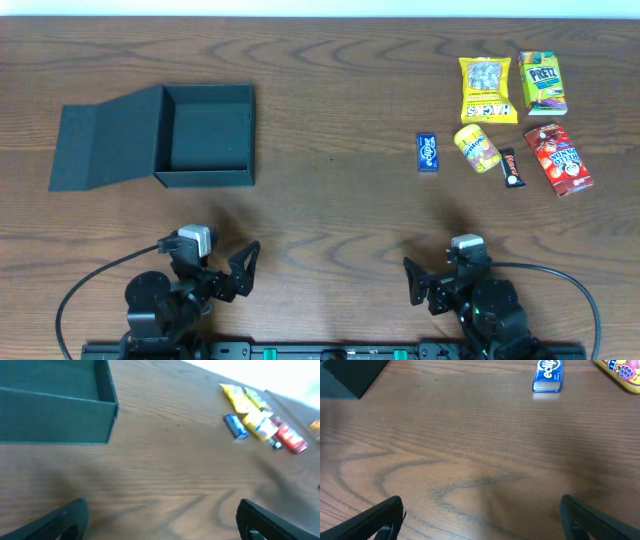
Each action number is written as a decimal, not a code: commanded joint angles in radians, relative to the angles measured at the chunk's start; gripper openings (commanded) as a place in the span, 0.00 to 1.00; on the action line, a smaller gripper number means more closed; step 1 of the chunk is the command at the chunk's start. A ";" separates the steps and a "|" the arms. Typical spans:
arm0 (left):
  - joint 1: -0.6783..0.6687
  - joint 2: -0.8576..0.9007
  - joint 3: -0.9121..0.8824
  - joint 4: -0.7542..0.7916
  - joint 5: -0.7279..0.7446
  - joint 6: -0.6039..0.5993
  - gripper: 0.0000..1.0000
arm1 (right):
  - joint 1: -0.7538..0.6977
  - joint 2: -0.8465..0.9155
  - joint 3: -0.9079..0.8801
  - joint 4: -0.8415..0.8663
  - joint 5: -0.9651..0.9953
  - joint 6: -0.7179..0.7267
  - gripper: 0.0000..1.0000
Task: Pack container
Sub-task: 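Reach the left gripper forward to the black box's near edge, then grasp the black box with the left gripper and rotate it upright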
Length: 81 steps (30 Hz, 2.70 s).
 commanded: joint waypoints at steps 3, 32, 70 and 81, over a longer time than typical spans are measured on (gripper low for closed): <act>-0.004 -0.002 -0.020 0.141 0.038 -0.097 0.95 | 0.008 0.000 -0.001 -0.009 0.013 0.014 0.99; -0.010 1.180 0.723 0.427 -0.312 0.161 0.95 | 0.008 0.000 -0.001 -0.009 0.013 0.014 0.99; -0.167 1.862 1.037 0.236 -0.493 0.148 0.76 | 0.009 0.000 -0.001 -0.009 0.013 0.014 0.99; -0.168 1.864 1.037 0.242 -0.496 0.148 0.06 | 0.008 0.000 -0.001 -0.009 0.013 0.014 0.99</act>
